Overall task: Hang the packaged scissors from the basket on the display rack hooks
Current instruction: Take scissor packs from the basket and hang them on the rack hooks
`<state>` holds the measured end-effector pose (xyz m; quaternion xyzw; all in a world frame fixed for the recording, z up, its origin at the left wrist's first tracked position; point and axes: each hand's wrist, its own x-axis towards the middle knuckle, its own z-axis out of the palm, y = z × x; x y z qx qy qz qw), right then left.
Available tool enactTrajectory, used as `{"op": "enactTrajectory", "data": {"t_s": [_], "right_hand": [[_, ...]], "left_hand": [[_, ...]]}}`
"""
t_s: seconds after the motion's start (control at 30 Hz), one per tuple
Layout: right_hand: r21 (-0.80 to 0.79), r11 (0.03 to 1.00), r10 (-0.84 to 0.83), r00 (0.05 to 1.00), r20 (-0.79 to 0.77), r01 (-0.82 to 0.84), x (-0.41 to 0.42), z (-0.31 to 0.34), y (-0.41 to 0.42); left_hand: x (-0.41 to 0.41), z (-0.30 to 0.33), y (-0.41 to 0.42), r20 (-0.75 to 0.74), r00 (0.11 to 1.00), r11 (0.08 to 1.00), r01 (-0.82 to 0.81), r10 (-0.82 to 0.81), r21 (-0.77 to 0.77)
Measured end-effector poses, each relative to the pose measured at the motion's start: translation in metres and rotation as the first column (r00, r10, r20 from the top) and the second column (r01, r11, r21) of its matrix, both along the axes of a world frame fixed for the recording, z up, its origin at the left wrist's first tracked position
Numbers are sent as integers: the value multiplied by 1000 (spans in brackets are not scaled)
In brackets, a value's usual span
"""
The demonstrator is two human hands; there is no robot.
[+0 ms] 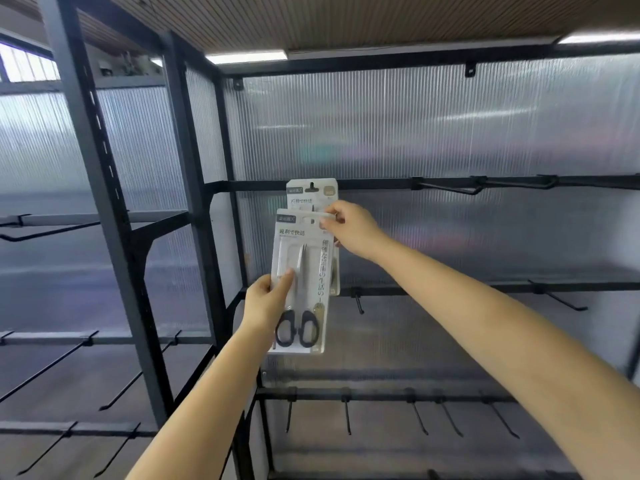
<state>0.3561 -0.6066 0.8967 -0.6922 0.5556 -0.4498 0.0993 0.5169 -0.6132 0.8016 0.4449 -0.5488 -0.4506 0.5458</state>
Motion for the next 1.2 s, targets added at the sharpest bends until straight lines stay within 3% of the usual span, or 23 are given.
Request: {"op": "enactTrajectory", "data": {"t_s": [0.3, 0.47, 0.63, 0.97, 1.2], "right_hand": [[-102, 995, -11, 1000, -15, 9, -5, 17, 2], [-206, 978, -60, 994, -90, 40, -6, 27, -6], [-267, 960, -102, 993, -66, 81, -5, 37, -16], [-267, 952, -163, 986, -39, 147, -15, 41, -36], [-251, 952, -201, 977, -73, 177, -15, 34, -52]], "left_hand": [[9, -16, -1, 66, 991, 993, 118, -117, -6], [4, -8, -4, 82, 991, 992, 109, -103, -65], [3, 0, -20, 111, 992, 992, 69, -57, -105], [-8, 9, -45, 142, 990, 989, 33, -13, -145], [-12, 3, -58, 159, 987, 996, -8, 22, -88]]}}
